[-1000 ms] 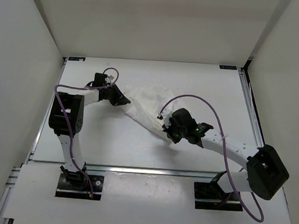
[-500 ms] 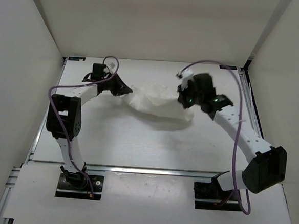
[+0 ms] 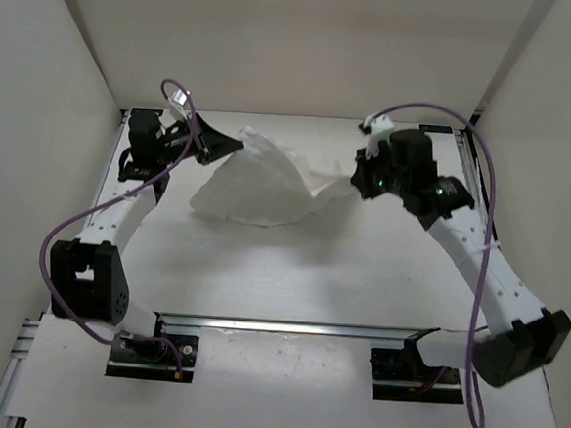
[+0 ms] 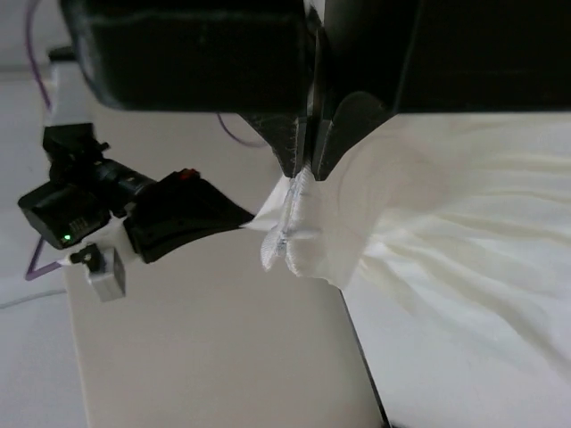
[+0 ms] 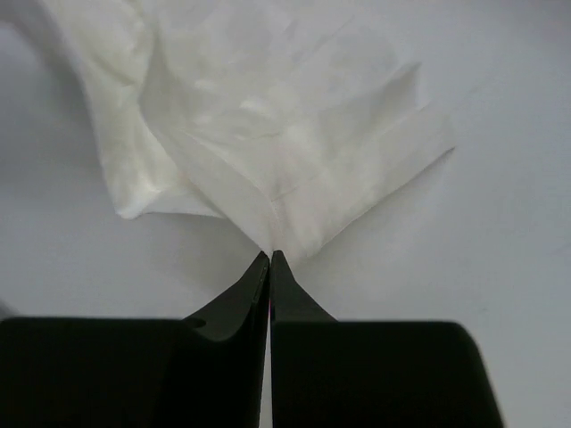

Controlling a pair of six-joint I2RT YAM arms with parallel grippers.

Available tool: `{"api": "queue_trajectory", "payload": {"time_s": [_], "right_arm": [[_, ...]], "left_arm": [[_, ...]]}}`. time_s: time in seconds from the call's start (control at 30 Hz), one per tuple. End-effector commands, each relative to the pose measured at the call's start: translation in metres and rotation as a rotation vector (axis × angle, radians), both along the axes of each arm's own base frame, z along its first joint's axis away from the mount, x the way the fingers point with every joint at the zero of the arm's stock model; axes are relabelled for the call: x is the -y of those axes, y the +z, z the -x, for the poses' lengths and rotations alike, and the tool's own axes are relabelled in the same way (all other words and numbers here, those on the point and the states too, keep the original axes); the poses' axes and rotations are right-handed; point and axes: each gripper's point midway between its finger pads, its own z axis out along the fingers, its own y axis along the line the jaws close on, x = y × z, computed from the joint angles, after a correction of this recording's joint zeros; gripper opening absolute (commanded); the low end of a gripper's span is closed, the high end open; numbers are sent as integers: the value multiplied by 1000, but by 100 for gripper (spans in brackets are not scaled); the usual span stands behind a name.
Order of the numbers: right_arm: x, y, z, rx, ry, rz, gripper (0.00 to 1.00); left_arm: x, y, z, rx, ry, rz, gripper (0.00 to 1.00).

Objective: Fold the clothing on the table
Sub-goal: Flatten the skirt out

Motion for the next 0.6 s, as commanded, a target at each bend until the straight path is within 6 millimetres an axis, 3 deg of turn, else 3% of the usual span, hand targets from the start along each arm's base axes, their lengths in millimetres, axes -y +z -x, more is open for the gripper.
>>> {"api": "queue_trajectory", "payload": {"time_s": [0.0, 0.07, 0.1, 0.13, 0.17, 0.23, 0.27, 0.33, 0.37, 0.4, 0.43, 0.57], "right_arm": [[-31, 24, 98, -1, 168, -104, 0], [-27, 45, 120, 75, 136, -114, 0], [-29, 61, 136, 113, 163, -139, 0], [-22, 74, 140, 150, 128, -163, 0], [-19, 81, 141, 178, 119, -171, 0], [0, 82, 127, 193, 50, -178, 0], [0, 74, 123, 165, 55, -185, 0], [29, 57, 91, 106, -35, -212, 0], [25, 45, 86, 59, 1, -257, 0], [38, 21, 67, -7, -39, -298, 0], [60, 12, 52, -20, -108, -323, 0], [77, -34, -6, -74, -166, -309, 0]], "left_arm": [[11, 24, 73, 41, -181, 92, 0], [20, 53, 113, 176, -292, 150, 0], [23, 61, 123, 152, -322, 188, 0], [24, 76, 133, 222, -338, 195, 0], [24, 85, 136, 251, -342, 189, 0], [24, 82, 132, 254, -336, 169, 0], [22, 75, 125, 204, -321, 167, 0], [14, 53, 103, 151, -250, 144, 0], [12, 33, 93, 74, -224, 140, 0], [8, 12, 78, 3, -183, 125, 0], [4, -5, 68, -40, -141, 98, 0], [-4, -72, 20, -195, -37, 16, 0]]}}
